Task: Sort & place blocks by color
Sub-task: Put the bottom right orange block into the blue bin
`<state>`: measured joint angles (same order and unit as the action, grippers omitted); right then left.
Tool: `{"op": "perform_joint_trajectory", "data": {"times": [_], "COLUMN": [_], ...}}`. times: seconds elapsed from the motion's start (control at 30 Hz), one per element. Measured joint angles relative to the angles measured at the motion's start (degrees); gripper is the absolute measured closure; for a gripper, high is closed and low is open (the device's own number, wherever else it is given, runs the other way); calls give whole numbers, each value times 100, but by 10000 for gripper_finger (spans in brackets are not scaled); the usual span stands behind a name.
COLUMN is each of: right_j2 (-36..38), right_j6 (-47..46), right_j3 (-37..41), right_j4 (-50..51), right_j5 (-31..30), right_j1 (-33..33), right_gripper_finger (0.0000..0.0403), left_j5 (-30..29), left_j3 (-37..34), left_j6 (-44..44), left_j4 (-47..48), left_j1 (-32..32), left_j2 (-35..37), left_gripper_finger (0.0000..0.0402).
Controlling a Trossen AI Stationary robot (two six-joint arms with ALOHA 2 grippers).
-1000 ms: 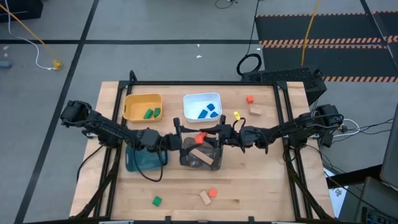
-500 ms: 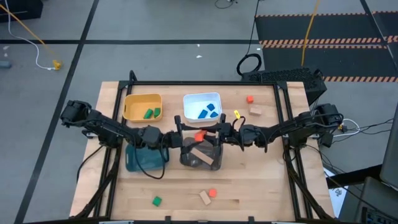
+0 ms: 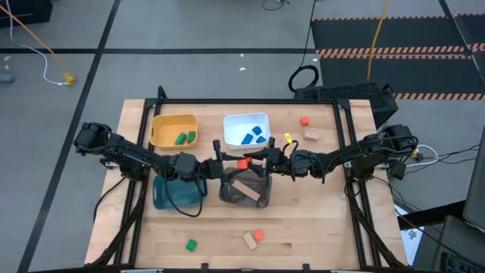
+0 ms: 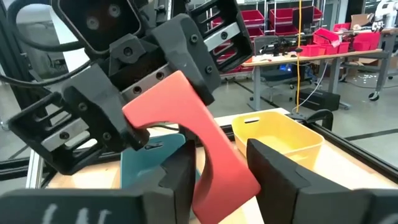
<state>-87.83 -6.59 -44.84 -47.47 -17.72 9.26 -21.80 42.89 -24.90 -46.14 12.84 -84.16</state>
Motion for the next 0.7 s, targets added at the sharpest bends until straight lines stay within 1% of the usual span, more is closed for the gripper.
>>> {"op": "perform_joint_trajectory", "data": {"times": [0.13,0.2,0.3,0.4,0.53,0.63,0.7], "right_j2": [20,109,428,836,1429,1747,1917], "right_j6": [-2,2,-71,-169,-400,-774,-1077], "right_j3": [0,0,2,17,15,15,15], "right_j4": [71,264,1057,1929,2862,3679,4162], "right_j5": [-2,22,154,181,180,153,149], "right_j1": [2,15,15,25,32,24,24], "right_gripper_finger": [269,263,246,218,180,161,156], "left_j5": [-18,-25,-230,-625,-906,-1283,-1483], "left_j3": [0,0,0,4,4,7,7], "left_j6": [64,103,148,163,289,509,685], "left_j4": [-6,-23,-46,-64,-21,113,307], "left_j1": [0,0,7,-20,6,32,107], "left_j2": [0,0,0,13,11,12,64], "left_gripper_finger": [268,268,268,268,268,266,263]}}
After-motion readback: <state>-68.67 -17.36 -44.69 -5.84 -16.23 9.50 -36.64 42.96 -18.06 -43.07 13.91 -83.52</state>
